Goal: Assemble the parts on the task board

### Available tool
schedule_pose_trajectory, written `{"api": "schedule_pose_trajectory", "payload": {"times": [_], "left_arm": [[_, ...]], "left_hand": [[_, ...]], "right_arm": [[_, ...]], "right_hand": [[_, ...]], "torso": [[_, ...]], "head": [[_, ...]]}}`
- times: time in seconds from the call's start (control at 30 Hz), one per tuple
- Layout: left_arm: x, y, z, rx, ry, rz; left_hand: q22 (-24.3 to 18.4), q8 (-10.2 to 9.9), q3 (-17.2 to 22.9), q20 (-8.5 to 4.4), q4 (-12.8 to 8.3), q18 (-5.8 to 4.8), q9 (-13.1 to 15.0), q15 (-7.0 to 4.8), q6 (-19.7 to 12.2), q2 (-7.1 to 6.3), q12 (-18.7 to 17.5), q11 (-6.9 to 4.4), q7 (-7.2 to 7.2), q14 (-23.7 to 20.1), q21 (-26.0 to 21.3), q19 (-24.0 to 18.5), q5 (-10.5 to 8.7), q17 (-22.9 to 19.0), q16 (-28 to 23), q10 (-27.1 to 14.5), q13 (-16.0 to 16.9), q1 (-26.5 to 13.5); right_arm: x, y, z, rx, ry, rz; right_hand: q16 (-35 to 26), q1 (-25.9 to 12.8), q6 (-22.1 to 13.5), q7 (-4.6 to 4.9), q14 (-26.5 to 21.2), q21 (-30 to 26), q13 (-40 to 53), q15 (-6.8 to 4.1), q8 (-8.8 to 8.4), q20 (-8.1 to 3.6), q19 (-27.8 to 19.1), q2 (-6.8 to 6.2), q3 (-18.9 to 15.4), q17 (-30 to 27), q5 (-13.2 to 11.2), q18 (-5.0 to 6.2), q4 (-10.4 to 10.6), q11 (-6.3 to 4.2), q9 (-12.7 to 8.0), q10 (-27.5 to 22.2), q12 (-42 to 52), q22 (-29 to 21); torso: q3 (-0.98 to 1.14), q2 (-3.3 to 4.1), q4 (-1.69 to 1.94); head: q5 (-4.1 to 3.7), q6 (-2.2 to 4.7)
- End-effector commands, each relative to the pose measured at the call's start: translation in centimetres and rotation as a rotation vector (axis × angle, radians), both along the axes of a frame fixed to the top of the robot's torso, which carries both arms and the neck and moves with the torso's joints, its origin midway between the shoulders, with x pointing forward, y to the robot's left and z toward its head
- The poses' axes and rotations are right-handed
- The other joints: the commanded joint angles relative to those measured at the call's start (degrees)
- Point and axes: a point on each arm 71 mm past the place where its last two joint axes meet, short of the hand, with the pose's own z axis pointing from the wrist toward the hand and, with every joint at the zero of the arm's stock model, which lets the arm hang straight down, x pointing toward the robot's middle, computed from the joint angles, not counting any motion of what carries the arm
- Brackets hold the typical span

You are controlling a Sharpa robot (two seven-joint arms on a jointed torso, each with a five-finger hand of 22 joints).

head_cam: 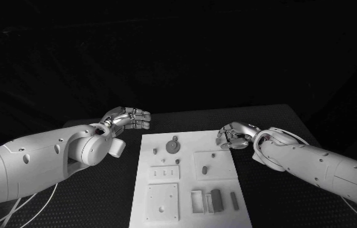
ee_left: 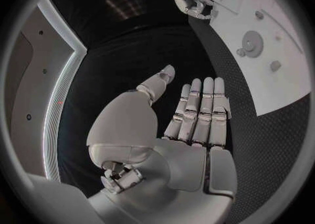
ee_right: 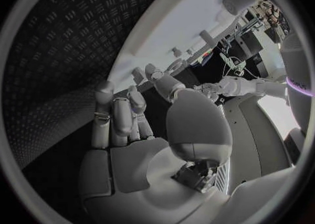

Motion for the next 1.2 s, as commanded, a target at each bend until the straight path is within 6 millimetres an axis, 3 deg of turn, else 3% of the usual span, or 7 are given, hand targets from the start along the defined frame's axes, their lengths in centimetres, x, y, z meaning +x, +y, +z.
{"api": "schedule_pose_trajectory", "payload": {"times": [0.03,0.7,1.2], "left_arm": [[0.0,-0.2,0.1,-0.007,-0.005,-0.016],[-0.1,-0.2,0.1,-0.007,-0.005,-0.015],[-0.1,-0.1,0.1,-0.007,-0.004,-0.015]], "left_hand": [[-0.1,-0.3,-0.4,0.05,-0.1,1.03,-0.1,0.33,-0.4,-0.08,-0.4,0.00,0.12,0.1,-0.4,0.3,0.21,0.1,-0.3,-0.1,-0.1,-0.4],[-0.1,-0.4,-0.4,0.04,-0.1,1.04,-0.1,0.33,-0.5,-0.08,-0.5,0.05,0.22,0.1,-0.4,0.3,0.21,0.1,-0.4,-0.1,-0.1,-0.5],[-0.1,-0.4,-0.5,0.04,-0.1,1.04,-0.1,0.33,-0.5,-0.08,-0.5,0.05,0.22,0.1,-0.5,0.3,0.21,0.1,-0.4,-0.1,-0.1,-0.4]], "right_arm": [[0.0,0.4,0.0,0.001,-0.017,0.005],[0.3,1.3,-0.7,-0.002,-0.020,-0.008],[0.3,1.3,-1.2,-0.022,-0.016,-0.014]], "right_hand": [[-0.4,-0.5,0.1,0.20,-0.5,-0.3,-0.1,0.04,0.34,-0.16,-0.4,0.08,0.1,-0.1,0.1,2.74,0.2,0.01,0.1,-0.4,-0.1,0.6],[0.2,-0.1,2.1,0.98,0.7,0.0,-1.6,0.73,1.38,-0.37,0.0,2.58,0.3,1.4,0.1,2.74,-0.3,0.75,0.5,-0.4,0.8,0.9],[0.3,0.1,3.0,0.92,0.8,0.1,-2.2,0.71,1.74,-0.42,0.1,2.96,0.2,1.6,0.1,2.74,-0.3,0.71,0.6,-0.3,1.3,0.9]], "torso": [[0.06,0.00,-0.12],[0.03,-0.02,-0.03],[0.04,-0.06,-0.14]], "head": [[0.12,0.08],[0.28,-0.39],[0.59,-0.75]]}}
